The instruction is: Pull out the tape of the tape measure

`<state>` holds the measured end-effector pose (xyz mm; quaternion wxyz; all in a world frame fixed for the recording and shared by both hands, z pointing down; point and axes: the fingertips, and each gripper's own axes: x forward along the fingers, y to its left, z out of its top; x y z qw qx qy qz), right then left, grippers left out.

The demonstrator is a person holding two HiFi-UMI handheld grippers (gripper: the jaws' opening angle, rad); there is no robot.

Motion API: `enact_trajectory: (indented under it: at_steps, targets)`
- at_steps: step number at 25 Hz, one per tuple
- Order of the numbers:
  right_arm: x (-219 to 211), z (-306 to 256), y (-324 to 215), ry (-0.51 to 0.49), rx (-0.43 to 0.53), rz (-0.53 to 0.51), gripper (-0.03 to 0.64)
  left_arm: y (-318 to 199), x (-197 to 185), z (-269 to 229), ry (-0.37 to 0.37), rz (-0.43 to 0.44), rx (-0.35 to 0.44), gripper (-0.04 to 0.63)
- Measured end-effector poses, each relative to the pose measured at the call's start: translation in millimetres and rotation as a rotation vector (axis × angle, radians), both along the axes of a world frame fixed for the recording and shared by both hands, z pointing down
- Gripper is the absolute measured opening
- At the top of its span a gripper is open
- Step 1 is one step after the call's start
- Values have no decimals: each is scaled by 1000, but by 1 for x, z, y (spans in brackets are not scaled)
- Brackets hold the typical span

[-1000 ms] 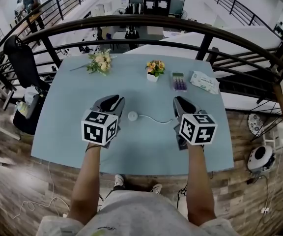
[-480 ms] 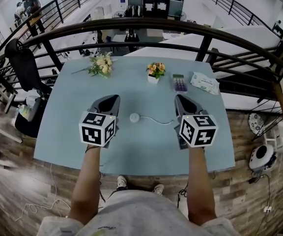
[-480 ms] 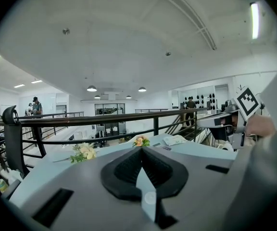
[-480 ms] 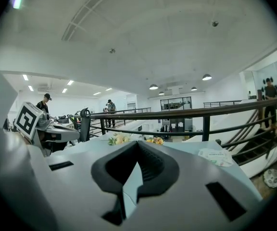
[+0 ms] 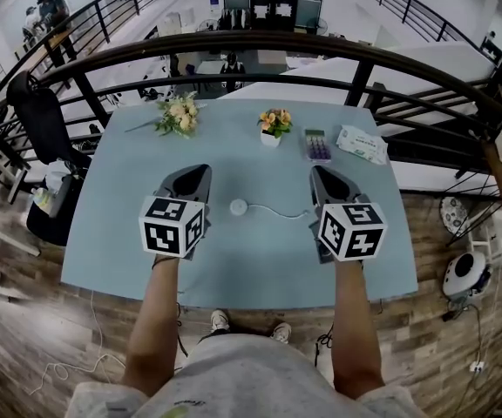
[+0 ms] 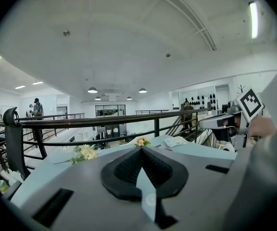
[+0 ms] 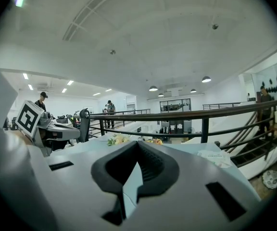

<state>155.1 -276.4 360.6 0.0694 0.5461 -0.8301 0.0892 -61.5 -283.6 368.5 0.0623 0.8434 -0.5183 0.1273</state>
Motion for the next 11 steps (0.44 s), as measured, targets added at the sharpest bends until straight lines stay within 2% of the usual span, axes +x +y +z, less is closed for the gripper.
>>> enact_trajectory:
  at_steps: [11]
  targets:
    - [1, 3, 0, 2, 2, 0, 3, -1, 1, 6, -5, 1, -13, -5]
